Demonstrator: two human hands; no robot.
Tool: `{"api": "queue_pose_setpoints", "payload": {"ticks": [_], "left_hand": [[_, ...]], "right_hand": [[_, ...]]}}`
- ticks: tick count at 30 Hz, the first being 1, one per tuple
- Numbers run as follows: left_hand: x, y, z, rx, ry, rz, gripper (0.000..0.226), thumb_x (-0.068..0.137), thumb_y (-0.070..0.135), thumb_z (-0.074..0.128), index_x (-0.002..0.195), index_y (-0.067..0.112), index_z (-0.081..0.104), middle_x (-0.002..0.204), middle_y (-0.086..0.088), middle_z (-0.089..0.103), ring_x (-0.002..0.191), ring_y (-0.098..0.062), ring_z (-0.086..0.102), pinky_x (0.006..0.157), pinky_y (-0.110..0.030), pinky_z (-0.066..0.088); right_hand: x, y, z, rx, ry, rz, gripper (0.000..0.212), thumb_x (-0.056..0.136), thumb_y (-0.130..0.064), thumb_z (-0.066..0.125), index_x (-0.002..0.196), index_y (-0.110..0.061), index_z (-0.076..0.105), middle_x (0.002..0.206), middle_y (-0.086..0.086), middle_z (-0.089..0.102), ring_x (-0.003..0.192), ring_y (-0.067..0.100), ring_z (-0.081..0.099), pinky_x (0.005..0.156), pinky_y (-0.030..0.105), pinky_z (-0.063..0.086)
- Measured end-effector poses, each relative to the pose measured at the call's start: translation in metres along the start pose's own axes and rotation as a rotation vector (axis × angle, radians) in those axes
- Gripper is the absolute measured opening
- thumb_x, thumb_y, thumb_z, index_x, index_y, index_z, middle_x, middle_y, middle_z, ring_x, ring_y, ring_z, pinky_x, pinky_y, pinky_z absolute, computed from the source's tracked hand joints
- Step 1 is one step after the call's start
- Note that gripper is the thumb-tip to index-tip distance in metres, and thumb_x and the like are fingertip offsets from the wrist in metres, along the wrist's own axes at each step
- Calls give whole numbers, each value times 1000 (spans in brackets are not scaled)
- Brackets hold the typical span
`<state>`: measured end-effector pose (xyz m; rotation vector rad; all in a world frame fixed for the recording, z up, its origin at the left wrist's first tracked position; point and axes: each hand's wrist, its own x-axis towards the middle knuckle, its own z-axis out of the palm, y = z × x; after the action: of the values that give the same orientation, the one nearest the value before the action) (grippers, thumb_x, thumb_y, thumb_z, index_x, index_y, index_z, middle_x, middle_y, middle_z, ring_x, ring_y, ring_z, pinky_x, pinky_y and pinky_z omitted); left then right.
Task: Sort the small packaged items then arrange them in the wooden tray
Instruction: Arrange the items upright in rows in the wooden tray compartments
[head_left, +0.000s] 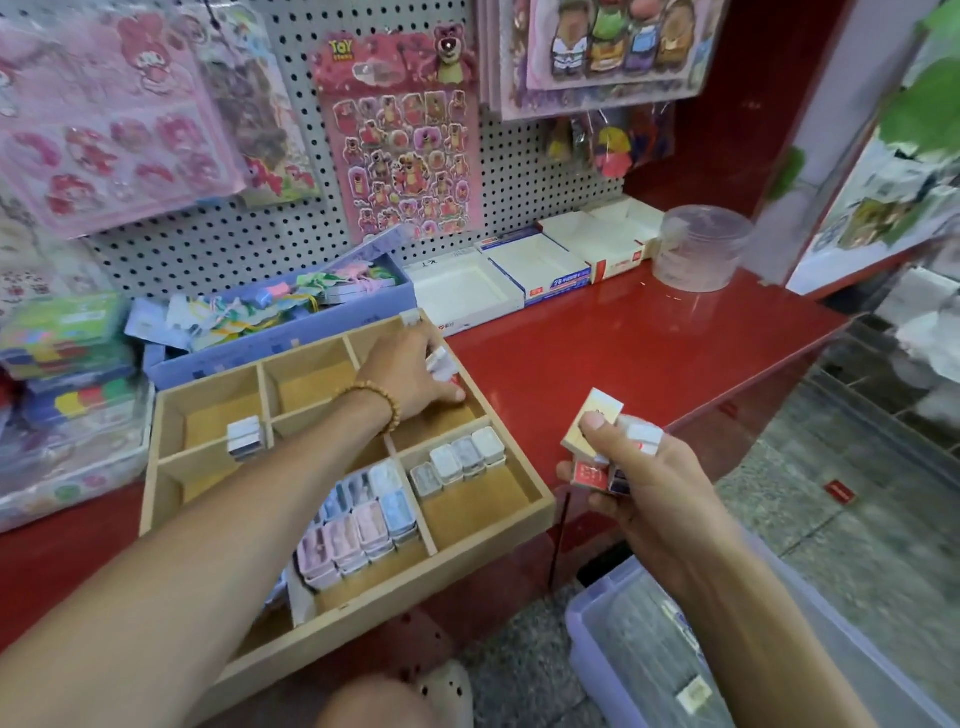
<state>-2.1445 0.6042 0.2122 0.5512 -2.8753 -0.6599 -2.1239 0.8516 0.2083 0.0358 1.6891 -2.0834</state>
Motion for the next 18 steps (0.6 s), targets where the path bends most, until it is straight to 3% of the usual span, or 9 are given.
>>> {"api": "queue_pose_setpoints", "payload": {"ticks": [3, 10, 12, 15, 18], "left_hand": [[-1, 3, 7, 41, 51, 13, 52, 61, 40, 88, 82, 23, 44, 90, 1, 56, 90, -22, 51, 72, -35, 45], [-10, 1, -3, -70, 134, -13, 58, 59, 42, 90, 92, 21, 46, 80, 12, 50, 77, -16, 49, 56, -27, 31], [-15, 0, -11, -158, 119, -48, 57, 63, 39, 89, 97, 19, 47, 81, 11, 51, 75, -15, 50, 57, -28, 35], [-29, 0, -26, -389, 87, -122, 33, 82, 30, 76, 94, 17, 49, 78, 1, 61, 56, -15, 60, 49, -27, 47], [-51, -4, -41, -634, 69, -212, 19, 96, 26, 59, 86, 12, 52, 64, -3, 57, 43, -16, 61, 38, -23, 44]], "right_hand": [[2, 3, -2, -5, -6, 4, 20, 90, -26, 68, 101, -10, 66, 83, 4, 76, 75, 20, 74, 55, 26, 45], [-9, 2, 2, -4, -43, -3, 19, 90, -27, 68, 99, -11, 66, 80, 3, 74, 76, 19, 73, 53, 23, 46], [-14, 1, 4, 7, -50, -9, 19, 90, -26, 68, 98, -9, 66, 79, 4, 73, 74, 19, 73, 52, 23, 47], [-23, -1, 10, 29, -63, -9, 23, 91, -26, 67, 100, -6, 66, 77, 5, 73, 72, 19, 72, 48, 20, 48], [-33, -1, 22, 43, -96, 9, 31, 91, -26, 67, 109, -1, 65, 82, 8, 74, 69, 18, 72, 46, 19, 48]]}}
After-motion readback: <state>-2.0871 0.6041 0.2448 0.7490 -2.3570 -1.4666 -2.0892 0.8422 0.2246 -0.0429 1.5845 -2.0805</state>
